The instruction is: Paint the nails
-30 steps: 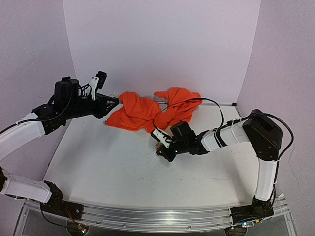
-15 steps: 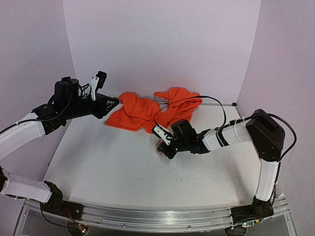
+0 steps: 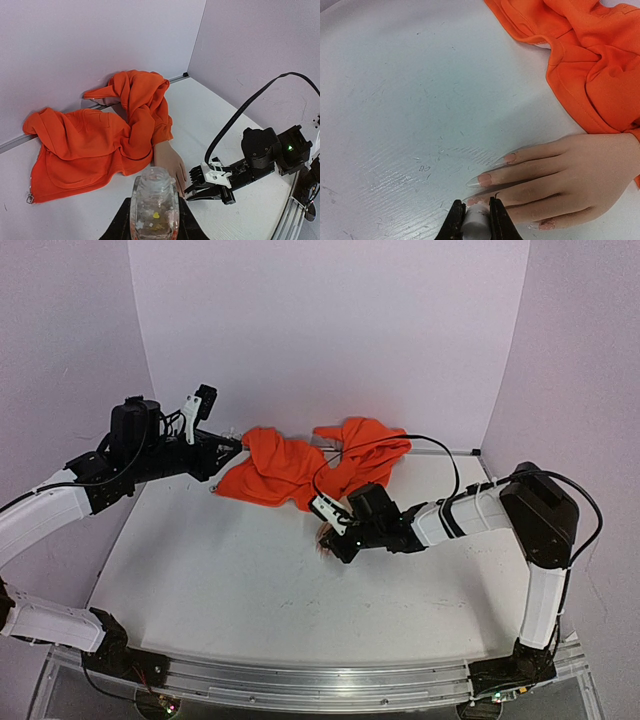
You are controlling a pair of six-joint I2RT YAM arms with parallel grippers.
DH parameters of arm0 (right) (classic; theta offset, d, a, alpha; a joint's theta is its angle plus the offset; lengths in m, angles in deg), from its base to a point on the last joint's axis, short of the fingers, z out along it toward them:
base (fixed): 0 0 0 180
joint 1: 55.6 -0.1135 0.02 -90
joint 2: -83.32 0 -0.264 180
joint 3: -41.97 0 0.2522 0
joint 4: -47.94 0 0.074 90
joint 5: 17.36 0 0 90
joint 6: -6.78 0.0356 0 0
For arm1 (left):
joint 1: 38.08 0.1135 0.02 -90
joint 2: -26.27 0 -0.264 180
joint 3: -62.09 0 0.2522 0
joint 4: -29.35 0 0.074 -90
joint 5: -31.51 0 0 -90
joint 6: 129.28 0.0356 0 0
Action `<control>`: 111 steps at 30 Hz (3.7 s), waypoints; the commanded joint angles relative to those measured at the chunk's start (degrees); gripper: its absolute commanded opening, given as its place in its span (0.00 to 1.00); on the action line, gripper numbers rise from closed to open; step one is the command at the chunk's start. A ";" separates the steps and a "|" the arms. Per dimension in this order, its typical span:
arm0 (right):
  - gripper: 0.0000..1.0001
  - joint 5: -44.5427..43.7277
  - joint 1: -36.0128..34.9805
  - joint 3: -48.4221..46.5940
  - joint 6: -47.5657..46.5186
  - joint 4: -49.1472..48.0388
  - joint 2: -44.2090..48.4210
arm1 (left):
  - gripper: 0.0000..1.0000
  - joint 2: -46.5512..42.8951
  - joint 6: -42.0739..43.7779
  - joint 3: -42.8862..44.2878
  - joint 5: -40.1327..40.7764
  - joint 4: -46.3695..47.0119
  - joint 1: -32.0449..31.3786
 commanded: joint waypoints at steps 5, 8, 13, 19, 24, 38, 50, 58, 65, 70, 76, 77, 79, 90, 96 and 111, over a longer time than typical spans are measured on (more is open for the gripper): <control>0.00 1.36 -0.32 -1.82 0.12 -0.14 -1.07 | 0.00 -0.93 0.43 0.60 -1.15 1.65 0.27; 0.00 2.57 -0.34 -1.62 -0.13 -0.12 -0.85 | 0.00 -0.91 0.45 0.59 -1.11 1.66 0.27; 0.00 2.99 -0.33 -1.30 0.02 0.03 -0.80 | 0.00 -0.90 0.45 0.62 -1.07 1.68 0.27; 0.00 0.57 -0.35 -1.45 0.45 0.37 -1.46 | 0.00 -0.89 0.42 0.48 -1.15 1.65 0.27; 0.00 -0.16 -0.30 -2.08 0.43 0.94 -2.23 | 0.00 -0.76 0.40 0.64 -1.18 1.68 0.25; 0.00 4.79 -0.46 -1.98 -0.06 0.91 -1.84 | 0.00 -1.07 0.45 0.52 -1.14 1.65 0.27; 0.00 3.71 -0.43 0.10 0.51 -1.78 1.80 | 0.00 -1.00 0.38 0.55 -1.24 1.65 0.27; 0.00 0.29 -0.43 -0.57 0.97 -1.97 0.92 | 0.00 -1.11 0.36 0.50 -1.22 1.65 0.25; 0.00 0.67 -0.43 -1.58 0.82 -1.48 -0.78 | 0.00 -0.98 0.40 0.63 -1.28 1.66 0.27; 0.00 1.49 -0.44 -2.05 0.65 -0.65 -1.35 | 0.00 -1.07 0.51 0.54 -1.23 1.57 0.27; 0.00 3.05 -0.49 -1.83 0.71 -0.11 -1.41 | 0.00 -1.17 0.54 0.53 -1.23 1.57 0.31; 0.00 3.26 -0.59 -1.83 0.69 -0.05 -1.50 | 0.00 -1.28 0.55 0.50 -1.30 1.57 0.28; 0.00 3.50 -0.71 -1.98 0.72 0.26 -1.70 | 0.00 -1.36 0.54 0.48 -1.33 1.57 0.27; 0.00 5.32 -0.97 -2.70 0.81 1.44 -1.20 | 0.00 -1.43 0.45 0.55 -1.49 1.57 0.27; 0.00 5.33 -1.43 -1.91 2.59 1.54 4.81 | 0.00 -2.50 0.32 0.54 -1.59 1.57 0.27; 0.00 -5.13 -1.40 1.55 20.75 7.16 29.59 | 0.00 -3.43 -9.42 3.78 -20.87 1.48 0.06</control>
